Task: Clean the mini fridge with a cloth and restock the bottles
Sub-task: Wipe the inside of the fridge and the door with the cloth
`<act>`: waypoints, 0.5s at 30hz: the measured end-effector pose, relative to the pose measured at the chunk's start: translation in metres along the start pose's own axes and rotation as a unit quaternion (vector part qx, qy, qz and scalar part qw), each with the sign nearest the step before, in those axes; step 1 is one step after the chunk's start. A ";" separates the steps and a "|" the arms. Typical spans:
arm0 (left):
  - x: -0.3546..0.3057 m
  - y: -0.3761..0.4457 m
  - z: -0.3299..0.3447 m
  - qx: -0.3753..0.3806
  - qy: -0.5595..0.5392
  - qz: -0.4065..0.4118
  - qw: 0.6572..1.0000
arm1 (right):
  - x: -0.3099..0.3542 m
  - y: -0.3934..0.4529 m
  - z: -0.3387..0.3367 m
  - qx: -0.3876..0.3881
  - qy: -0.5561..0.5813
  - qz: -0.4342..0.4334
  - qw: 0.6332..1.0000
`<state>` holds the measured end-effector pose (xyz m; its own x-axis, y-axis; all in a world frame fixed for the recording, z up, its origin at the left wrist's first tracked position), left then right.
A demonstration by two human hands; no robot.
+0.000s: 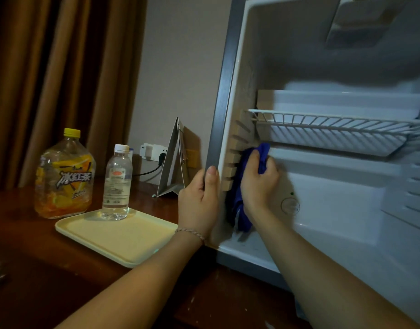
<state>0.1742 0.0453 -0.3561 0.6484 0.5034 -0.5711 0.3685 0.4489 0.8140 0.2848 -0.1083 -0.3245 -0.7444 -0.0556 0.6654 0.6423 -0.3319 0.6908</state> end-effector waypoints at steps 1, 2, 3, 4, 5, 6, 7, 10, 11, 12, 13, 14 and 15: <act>0.000 0.000 0.000 -0.001 0.004 0.002 1.000 | 0.000 -0.009 -0.004 -0.001 0.003 0.007 1.000; 0.000 0.000 0.000 -0.001 0.005 0.004 1.000 | 0.000 -0.017 -0.007 0.000 0.002 0.008 1.000; -0.001 0.000 0.000 0.000 0.006 0.006 1.000 | 0.003 -0.025 -0.010 0.004 0.006 0.005 1.000; -0.001 0.001 0.000 -0.001 0.008 0.008 1.000 | 0.007 -0.033 -0.011 0.012 0.015 0.002 1.000; 0.000 0.001 0.000 -0.001 0.012 0.009 1.000 | 0.014 -0.039 -0.012 0.019 0.023 -0.004 1.000; 0.001 0.001 -0.001 -0.003 0.016 0.009 1.000 | 0.024 -0.045 -0.013 0.025 0.030 -0.014 0.999; 0.002 0.001 -0.001 -0.003 0.019 0.009 1.000 | 0.033 -0.048 -0.013 0.030 0.030 -0.027 0.999; 0.005 0.003 -0.001 -0.001 0.018 0.009 1.000 | 0.062 -0.050 -0.010 0.026 0.000 -0.097 0.995; 0.005 0.003 -0.001 0.002 0.013 0.006 1.000 | 0.069 -0.048 -0.008 0.021 -0.006 -0.118 0.993; 0.006 0.003 -0.001 0.005 0.009 0.002 1.000 | 0.075 -0.044 -0.005 0.014 -0.008 -0.137 0.990; 0.007 0.003 -0.001 0.007 0.007 0.000 1.000 | 0.080 -0.040 -0.003 0.007 -0.010 -0.154 0.988; 0.007 0.003 -0.001 0.009 0.006 -0.002 1.000 | 0.084 -0.033 -0.001 0.001 -0.011 -0.167 0.986; 0.006 0.003 -0.001 0.010 0.002 -0.004 1.000 | 0.089 -0.026 0.002 0.000 -0.013 -0.176 0.984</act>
<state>0.1787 0.0504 -0.3577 0.6426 0.5034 -0.5776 0.3863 0.4382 0.8117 0.2026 -0.1023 -0.2830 -0.9159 0.0866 0.3920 0.3458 -0.3259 0.8799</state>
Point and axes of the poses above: each hand's wrist, its own y-axis towards the middle knuckle, its own z-axis out of the palm, x = y × z, the point moved 9 cm from there along y, towards the middle knuckle, and after that the axes turned 2 degrees about x, right-handed, at the moved point
